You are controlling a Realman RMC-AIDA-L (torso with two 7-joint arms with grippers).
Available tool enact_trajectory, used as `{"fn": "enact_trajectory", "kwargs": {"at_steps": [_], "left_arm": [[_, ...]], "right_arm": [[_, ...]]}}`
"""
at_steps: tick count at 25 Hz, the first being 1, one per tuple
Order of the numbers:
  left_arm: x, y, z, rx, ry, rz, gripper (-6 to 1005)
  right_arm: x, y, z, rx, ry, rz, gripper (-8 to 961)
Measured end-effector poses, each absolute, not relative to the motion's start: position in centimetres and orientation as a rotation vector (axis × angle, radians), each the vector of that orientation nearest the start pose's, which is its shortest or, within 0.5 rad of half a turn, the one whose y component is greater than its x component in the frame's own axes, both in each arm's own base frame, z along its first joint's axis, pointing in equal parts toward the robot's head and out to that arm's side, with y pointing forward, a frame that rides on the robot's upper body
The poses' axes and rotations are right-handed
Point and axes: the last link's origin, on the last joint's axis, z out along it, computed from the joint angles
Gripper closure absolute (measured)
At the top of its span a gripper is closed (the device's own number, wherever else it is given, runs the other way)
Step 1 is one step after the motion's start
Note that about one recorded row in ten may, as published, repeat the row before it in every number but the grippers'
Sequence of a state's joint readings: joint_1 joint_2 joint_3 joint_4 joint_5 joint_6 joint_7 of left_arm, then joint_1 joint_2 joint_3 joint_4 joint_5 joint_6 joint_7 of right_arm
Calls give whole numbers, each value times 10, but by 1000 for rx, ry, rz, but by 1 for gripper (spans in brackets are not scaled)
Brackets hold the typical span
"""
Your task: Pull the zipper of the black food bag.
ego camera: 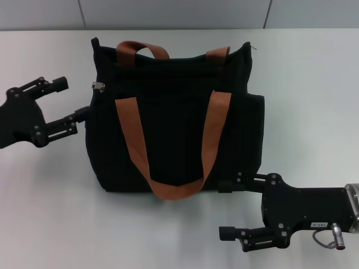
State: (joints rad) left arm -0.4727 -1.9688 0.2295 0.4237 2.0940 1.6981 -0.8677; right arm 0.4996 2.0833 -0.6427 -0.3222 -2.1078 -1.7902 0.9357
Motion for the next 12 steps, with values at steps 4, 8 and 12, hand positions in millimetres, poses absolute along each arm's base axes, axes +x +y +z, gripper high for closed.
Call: {"fn": "enact_trajectory", "kwargs": {"at_steps": [4, 8, 12], "left_arm": [[-310, 311, 39, -2475, -275, -779, 273], [-306, 318, 34, -2490, -251, -737, 275], [-305, 323, 33, -2486, -239, -710, 277]], "right_arm": [[265, 247, -50, -2964, 365, 1015, 113], [264, 247, -50, -2961, 365, 1016, 113], [264, 249, -50, -2957, 364, 1020, 113]]}}
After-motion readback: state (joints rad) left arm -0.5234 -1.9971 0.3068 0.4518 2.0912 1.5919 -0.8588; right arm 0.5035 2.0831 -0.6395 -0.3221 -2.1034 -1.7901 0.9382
